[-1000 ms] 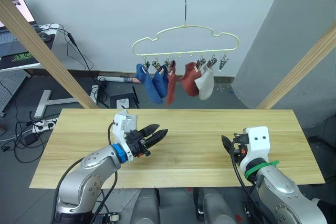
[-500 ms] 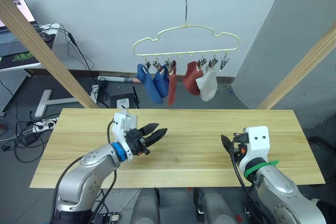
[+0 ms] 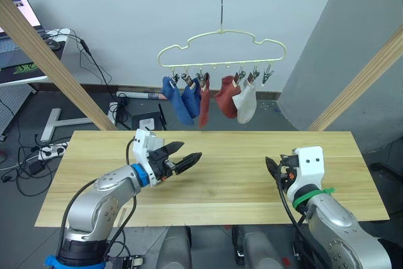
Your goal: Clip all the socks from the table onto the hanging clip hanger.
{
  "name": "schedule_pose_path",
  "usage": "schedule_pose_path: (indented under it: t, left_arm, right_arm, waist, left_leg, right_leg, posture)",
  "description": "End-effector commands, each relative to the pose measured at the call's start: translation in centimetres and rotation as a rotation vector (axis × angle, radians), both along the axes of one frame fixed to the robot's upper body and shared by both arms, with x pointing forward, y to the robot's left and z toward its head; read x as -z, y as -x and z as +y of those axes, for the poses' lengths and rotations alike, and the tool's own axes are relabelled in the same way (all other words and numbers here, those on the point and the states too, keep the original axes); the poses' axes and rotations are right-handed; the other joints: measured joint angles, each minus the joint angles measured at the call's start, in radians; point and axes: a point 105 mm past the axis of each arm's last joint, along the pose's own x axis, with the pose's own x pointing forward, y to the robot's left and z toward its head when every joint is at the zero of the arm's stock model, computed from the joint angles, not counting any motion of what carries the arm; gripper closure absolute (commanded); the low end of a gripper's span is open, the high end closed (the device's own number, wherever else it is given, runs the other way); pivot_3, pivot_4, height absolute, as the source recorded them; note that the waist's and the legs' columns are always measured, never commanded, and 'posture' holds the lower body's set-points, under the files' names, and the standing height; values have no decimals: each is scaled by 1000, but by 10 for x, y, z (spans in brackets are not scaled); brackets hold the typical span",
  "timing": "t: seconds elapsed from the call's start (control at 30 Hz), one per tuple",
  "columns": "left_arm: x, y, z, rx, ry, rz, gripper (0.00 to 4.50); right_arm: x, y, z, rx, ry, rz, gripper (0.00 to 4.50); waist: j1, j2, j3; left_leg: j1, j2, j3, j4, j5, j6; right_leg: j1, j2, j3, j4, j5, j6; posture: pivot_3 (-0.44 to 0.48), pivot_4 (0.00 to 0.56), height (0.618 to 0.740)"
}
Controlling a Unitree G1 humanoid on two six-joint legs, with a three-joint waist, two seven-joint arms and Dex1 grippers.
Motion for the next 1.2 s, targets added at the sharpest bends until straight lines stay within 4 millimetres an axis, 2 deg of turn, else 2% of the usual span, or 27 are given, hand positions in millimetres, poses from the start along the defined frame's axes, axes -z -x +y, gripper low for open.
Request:
schedule_pose_path:
  t: [0.03,0.2,0.33,0.57,0.87,1.2]
  left_arm:
    - [-24,-7,0,25,-15,-113,68]
    - [-53,-18,-4,87,-46,-218,68]
    - [-87,-27,-11,146,-36,-311,68]
    - [-125,-26,-25,272,-32,-394,68]
    - [-149,-31,-33,324,-44,-443,68]
    - [-152,-30,-37,318,-35,-451,68]
  right_arm:
    - [-17,-9,-1,10,-18,-51,2228]
    - [-40,-37,-5,45,-32,-102,2228]
    - [-61,-63,-7,72,-36,-144,2228]
    - [-83,-96,-7,67,-24,-188,2228]
    - [-103,-127,-8,62,-1,-235,2228]
    - [-112,-143,4,18,-7,-249,2228]
  waist:
    - [0,0,0]
    - [0,0,0]
    - [1,0,0]
    - [0,0,0]
    - [0,0,0]
    - [5,0,0]
  left_leg:
    - [0,0,0,0,0,0]
    - [0,0,0,0,0,0]
    - [-1,0,0,-1,0,0]
    - [-2,0,0,-1,0,0]
    - [-2,0,0,-2,0,0]
    - [-2,0,0,-2,0,0]
  right_leg:
    - [0,0,0,0,0,0]
    - [1,0,0,0,1,1]
    - [0,0,-1,0,2,-2]
    - [-1,0,-1,0,3,-2]
    - [-1,1,-1,0,3,-2]
    - [-1,1,-1,1,3,-2]
  posture:
    - [60,209,740]
    - [69,205,740]
    - [73,205,740]
    - [85,211,740]
    - [97,225,740]
    - [114,237,740]
